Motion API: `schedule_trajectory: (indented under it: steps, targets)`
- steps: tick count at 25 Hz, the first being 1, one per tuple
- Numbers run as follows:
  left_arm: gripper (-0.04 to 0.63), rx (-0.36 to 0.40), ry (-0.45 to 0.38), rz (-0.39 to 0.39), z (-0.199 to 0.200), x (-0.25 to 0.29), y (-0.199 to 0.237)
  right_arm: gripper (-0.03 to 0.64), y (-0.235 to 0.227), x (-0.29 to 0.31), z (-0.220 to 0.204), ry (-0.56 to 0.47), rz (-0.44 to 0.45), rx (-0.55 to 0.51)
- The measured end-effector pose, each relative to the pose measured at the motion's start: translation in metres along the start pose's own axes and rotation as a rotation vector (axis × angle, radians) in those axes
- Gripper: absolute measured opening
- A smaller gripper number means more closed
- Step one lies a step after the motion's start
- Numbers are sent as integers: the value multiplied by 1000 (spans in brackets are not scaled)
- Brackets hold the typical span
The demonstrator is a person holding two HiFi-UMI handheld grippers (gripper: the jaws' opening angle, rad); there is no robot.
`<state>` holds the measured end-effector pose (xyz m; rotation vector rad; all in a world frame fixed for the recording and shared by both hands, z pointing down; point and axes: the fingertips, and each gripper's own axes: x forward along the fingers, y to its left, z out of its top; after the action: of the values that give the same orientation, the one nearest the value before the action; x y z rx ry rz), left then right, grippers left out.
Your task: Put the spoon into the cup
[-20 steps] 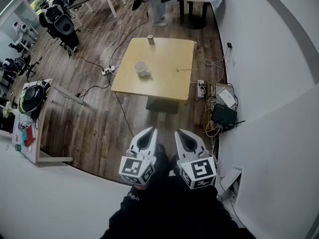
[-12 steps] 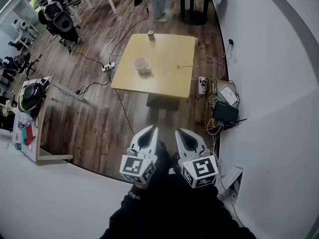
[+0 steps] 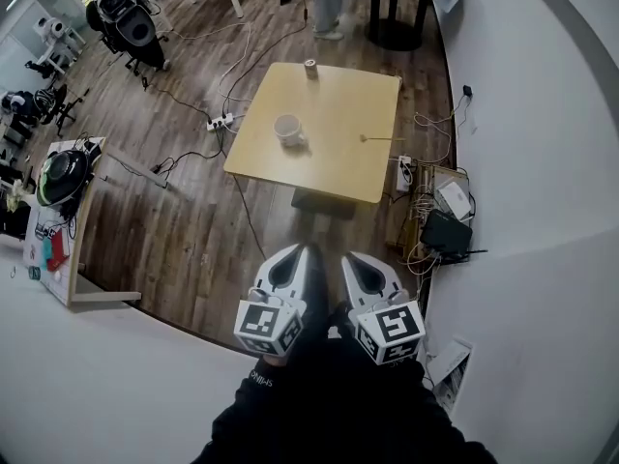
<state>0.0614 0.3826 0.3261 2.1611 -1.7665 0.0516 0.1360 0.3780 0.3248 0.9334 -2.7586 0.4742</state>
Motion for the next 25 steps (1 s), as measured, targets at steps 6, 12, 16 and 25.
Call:
schedule_trajectory:
  steps: [6,12,16,25]
  targets:
    - [32,0,-12,-18,10,52,36,20,-32,53,17,12,-18,-17]
    - [32,-4,-10,-40,30,117,80,20,-68,121,43,15,-41,-23]
    - [32,-14,15,-39,50,159,115,21,-90,174,61,25,-57,-15]
    - [32,-22,45,-101,71,242,180,20,-133,271,80,70,-111,27]
